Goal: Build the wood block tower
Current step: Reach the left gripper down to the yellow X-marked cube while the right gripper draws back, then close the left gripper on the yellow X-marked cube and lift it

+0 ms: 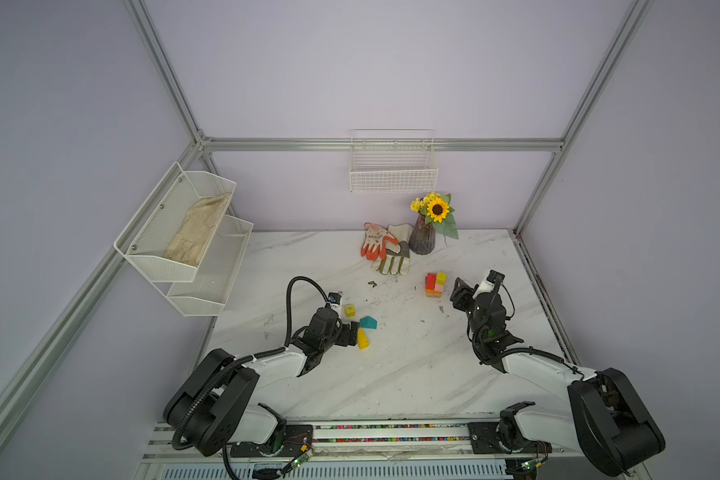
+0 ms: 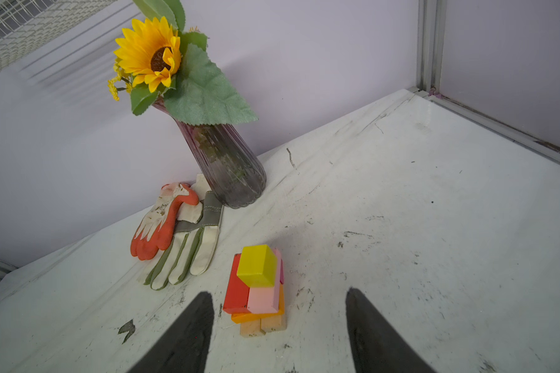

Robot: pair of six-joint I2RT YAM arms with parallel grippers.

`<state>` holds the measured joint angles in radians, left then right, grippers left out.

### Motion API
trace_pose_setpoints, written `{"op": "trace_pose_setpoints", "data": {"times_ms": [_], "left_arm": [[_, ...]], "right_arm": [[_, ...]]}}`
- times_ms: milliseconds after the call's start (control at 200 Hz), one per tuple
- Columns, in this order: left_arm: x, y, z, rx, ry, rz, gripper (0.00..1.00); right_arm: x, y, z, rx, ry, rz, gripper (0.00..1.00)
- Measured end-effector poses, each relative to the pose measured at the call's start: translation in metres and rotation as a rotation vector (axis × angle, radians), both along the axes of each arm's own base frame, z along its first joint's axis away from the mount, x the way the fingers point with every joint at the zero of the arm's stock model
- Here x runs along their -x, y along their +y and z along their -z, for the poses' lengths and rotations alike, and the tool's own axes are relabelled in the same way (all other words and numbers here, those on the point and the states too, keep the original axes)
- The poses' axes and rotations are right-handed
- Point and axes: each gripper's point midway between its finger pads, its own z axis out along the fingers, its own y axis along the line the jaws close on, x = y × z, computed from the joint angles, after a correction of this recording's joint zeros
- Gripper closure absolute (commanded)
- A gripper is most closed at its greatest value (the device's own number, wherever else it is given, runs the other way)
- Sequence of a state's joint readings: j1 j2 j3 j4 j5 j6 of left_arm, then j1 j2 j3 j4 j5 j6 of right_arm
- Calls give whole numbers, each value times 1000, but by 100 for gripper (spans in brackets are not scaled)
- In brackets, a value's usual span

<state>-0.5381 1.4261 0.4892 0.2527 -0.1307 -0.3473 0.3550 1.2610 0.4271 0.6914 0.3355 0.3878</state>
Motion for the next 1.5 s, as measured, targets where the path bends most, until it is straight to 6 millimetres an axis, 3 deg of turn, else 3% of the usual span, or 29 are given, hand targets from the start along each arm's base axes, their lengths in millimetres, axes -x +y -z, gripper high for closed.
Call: {"op": "trace_pose_setpoints", "data": {"times_ms": [145,325,470,915,1235,1501], "left_arm": [[-20,-4,13,-55,51,-32,16],[-49,-18,13,-65,76,-60,27],[-58,-24,19,-72,108,-71,40],[-47,-8,28,-180,163,-133,44],[-65,-15,5,-168,123,-153,50],[-66,-15,8,-168,136,-161,52]], "right_arm": [[-5,2,7,-3,-4,1,34],[-5,0,8,-4,-14,7,34],[-4,-1,4,-8,-28,12,34],[-4,-1,1,-11,-36,13,34],[-3,-1,-7,-19,-56,9,34],[-2,0,-6,-20,-53,1,34]]}}
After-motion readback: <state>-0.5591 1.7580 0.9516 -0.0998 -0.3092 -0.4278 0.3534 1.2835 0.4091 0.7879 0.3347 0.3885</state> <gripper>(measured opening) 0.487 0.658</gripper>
